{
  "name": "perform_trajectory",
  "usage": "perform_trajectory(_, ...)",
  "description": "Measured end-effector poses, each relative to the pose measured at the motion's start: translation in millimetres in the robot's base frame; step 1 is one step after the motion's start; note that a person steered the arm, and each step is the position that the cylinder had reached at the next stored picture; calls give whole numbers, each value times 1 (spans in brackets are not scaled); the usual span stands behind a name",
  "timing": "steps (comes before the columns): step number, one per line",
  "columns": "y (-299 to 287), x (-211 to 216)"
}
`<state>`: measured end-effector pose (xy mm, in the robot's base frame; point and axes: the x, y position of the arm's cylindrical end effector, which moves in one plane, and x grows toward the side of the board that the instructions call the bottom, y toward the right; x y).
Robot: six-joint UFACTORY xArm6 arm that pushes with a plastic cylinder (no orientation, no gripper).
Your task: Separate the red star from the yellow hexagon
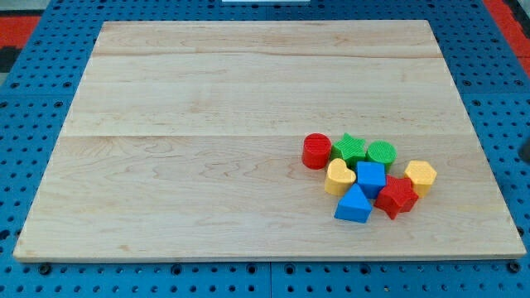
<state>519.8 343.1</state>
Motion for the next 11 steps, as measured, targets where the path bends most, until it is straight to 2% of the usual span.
perform_trajectory(1,-31,69)
perform_trajectory(2,-91,81)
perform_trajectory(3,-104,71)
perform_trajectory(4,-173,71)
perform_trajectory(5,-204,54)
perform_trajectory(8,-168,49)
perform_trajectory(9,-166,35)
perform_trajectory(11,-218,30)
